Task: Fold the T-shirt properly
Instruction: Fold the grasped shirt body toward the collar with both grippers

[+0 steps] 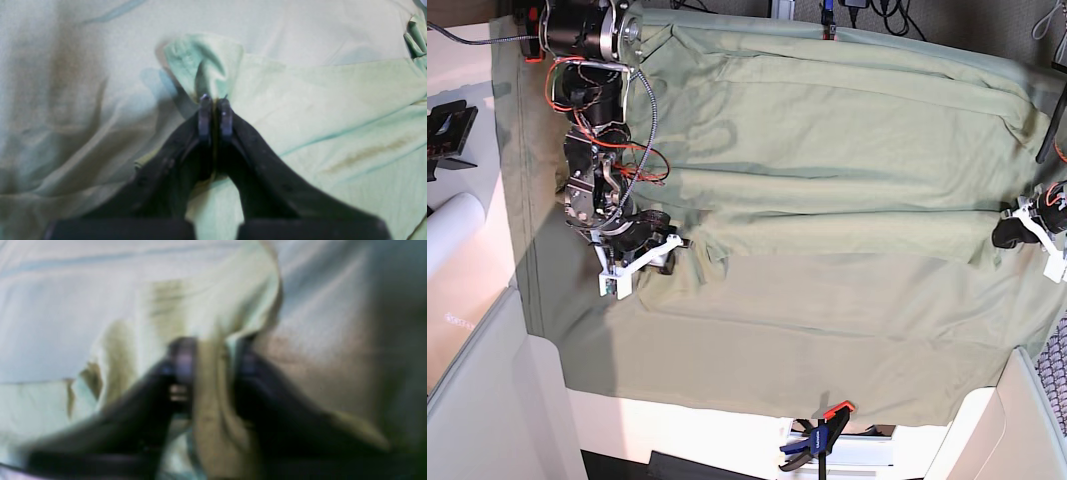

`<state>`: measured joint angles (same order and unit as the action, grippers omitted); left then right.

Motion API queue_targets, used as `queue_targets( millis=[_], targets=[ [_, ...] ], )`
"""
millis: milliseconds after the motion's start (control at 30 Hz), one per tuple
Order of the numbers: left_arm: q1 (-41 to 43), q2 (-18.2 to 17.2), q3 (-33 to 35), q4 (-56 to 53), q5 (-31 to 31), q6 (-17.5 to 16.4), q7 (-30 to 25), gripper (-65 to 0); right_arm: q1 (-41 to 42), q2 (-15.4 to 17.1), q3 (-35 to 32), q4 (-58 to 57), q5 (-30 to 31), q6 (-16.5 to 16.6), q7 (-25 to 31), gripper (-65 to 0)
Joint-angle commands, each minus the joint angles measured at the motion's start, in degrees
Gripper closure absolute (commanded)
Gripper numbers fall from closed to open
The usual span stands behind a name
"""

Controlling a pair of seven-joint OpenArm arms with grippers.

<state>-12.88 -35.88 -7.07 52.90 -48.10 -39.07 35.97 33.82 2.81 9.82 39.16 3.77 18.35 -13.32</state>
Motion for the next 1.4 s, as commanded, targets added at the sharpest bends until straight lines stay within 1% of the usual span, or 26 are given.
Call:
queue_targets(
  millis=[0,100,167,300,367,500,567,633,733,800,833,933,1033,1367],
  targets=[
    [-1.2,-1.4,-0.3,0.9,-1.0,-0.9,-1.2,0.0,1.7,0.2,0.0,1.0,-0.1,0.0,1.6,0.0],
    [-1.2,-1.4,-0.3,0.8,-1.0,-0.9,-0.9,0.0,1.7,0.3,0.0,1.0,-0.1,0.1,1.8,0.0],
    [-1.3,-1.5,-0.3,0.9,-2.2,-0.9,0.8,0.0,1.6,0.4,0.0,1.6,-0.1,0.1,1.5,0.0],
    [-1.2,-2.4,-0.3,0.9,-6.0,-0.9,4.0,0.0,0.2,0.7,0.0,6.7,0.6,0.1,-2.5,0.0],
    [-1.2,-3.6,-0.3,1.0,-7.3,-0.9,6.1,0.0,-2.4,1.3,0.0,12.5,3.5,0.3,-4.8,0.0],
    [-1.2,-6.1,-0.3,2.2,-12.3,-0.9,9.3,0.0,-9.9,3.9,0.0,26.8,9.7,0.6,-9.7,0.0],
    [-1.2,-7.3,-0.3,2.8,-13.2,-0.9,10.1,0.0,-13.8,5.5,0.0,33.7,11.6,0.6,-11.3,0.0],
    [-1.2,-8.2,-0.3,3.3,-14.2,-0.9,12.1,0.0,-17.4,7.5,0.0,40.0,13.6,0.6,-13.5,0.0],
    [-0.5,-9.2,-0.3,3.3,-18.0,-0.9,16.8,0.0,-21.6,10.0,0.0,47.7,16.7,0.6,-17.3,0.0],
    [0.8,-10.1,-0.3,3.3,-20.5,-0.9,17.5,0.0,-23.9,11.1,0.0,51.4,17.9,0.5,-19.7,0.0],
    [1.4,-10.5,-0.3,3.3,-20.8,-0.9,17.6,0.0,-25.0,11.5,0.1,52.9,18.1,0.6,-20.4,0.0],
    [3.6,-11.8,-0.3,3.3,-21.4,-0.9,18.6,0.0,-28.1,11.8,0.5,56.4,18.3,0.6,-21.7,0.0],
    [5.9,-12.9,-0.3,3.8,-22.2,-0.9,19.0,0.0,-31.6,11.8,0.7,59.4,18.3,0.5,-21.9,0.0],
    [11.1,-13.8,-0.5,9.2,-22.4,-0.9,20.0,0.0,-41.2,11.8,1.2,66.8,18.3,0.5,-24.3,0.0]
  ],
)
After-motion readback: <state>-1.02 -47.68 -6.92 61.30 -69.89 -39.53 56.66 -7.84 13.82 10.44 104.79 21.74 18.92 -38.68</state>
